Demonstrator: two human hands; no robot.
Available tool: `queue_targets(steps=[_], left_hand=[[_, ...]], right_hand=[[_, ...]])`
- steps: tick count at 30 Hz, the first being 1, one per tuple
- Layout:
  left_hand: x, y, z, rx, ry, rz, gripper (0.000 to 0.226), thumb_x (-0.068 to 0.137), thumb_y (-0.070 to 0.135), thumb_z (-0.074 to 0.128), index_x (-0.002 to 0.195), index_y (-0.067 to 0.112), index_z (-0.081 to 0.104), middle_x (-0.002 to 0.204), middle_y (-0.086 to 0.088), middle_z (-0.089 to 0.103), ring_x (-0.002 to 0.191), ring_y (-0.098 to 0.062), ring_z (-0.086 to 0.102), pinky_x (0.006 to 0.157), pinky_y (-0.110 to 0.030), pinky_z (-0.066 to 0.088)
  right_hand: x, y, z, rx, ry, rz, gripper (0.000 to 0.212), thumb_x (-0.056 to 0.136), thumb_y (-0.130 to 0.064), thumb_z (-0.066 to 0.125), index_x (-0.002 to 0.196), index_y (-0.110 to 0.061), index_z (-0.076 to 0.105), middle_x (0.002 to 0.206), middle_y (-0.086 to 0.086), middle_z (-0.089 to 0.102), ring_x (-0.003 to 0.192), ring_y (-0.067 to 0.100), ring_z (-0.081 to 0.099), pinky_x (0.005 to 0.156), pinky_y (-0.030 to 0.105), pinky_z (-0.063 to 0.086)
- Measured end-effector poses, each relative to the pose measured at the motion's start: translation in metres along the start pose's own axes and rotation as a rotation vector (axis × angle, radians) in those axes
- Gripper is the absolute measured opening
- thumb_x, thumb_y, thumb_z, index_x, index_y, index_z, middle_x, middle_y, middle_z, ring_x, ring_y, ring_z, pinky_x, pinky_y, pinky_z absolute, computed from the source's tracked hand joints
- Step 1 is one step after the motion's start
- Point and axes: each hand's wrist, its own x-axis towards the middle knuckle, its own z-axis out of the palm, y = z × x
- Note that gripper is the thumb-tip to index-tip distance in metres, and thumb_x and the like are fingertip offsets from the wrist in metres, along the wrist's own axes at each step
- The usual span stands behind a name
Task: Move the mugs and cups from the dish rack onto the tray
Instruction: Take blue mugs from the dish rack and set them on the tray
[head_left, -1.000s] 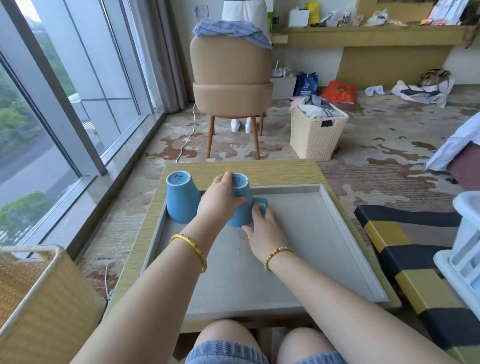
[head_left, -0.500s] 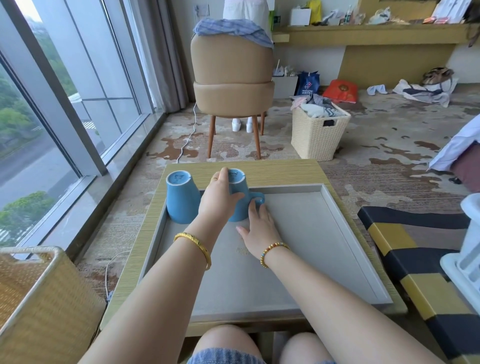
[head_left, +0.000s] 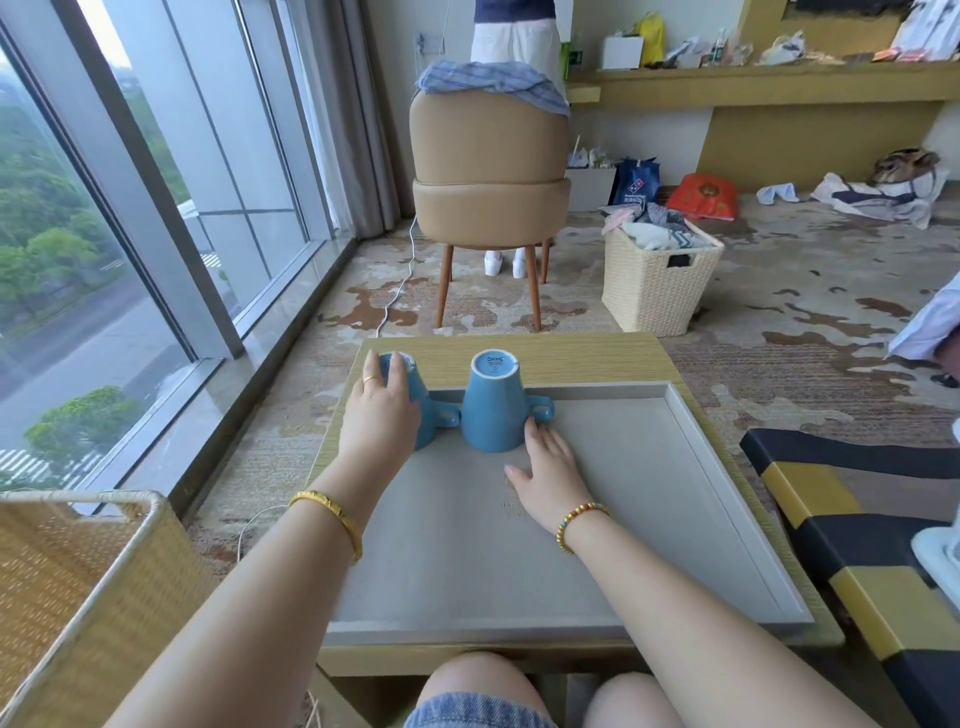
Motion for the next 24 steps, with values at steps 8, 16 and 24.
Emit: queue_targets(steps=[8,16,24], left_hand=[[0.004,-0.002,0.000,-0.015,0.005,-0.031,0.058,0.095,0.013,0.045,0.146,0.020,0.017,0.155,-0.012,0.009,0.129,-0.036,0.030,0.087,-0.043,0.046],[0.007,-0.003,-0.005,-0.077,0.049,-0.067,0.051,0.092,0.019,0.053,0.140,0.018,0.035,0.153,-0.007,0.023,0.128,-0.034,0.037,0.088,-0.041,0.045],[-0.029,0.026,-0.012,0.194,0.069,0.125,0.069,0.092,0.042,0.049,0.146,0.016,0.017,0.156,-0.016,0.007,0.145,-0.033,0.003,0.116,-0.048,0.007]], right_hand=[[0.000,0.001,0.002,-0.026,0.004,-0.010,0.071,0.095,-0.028,0.047,0.150,-0.010,0.006,0.159,0.006,0.011,0.147,0.019,0.007,0.118,0.027,0.005],[-0.001,0.001,0.001,-0.056,-0.011,-0.005,0.071,0.096,-0.027,0.046,0.150,-0.010,0.004,0.159,0.007,0.007,0.147,0.020,0.004,0.118,0.026,0.003],[-0.028,-0.001,-0.027,0.028,-0.121,0.054,0.061,0.097,-0.028,0.042,0.150,-0.016,0.013,0.157,0.004,0.019,0.143,0.022,0.023,0.117,0.033,0.022]])
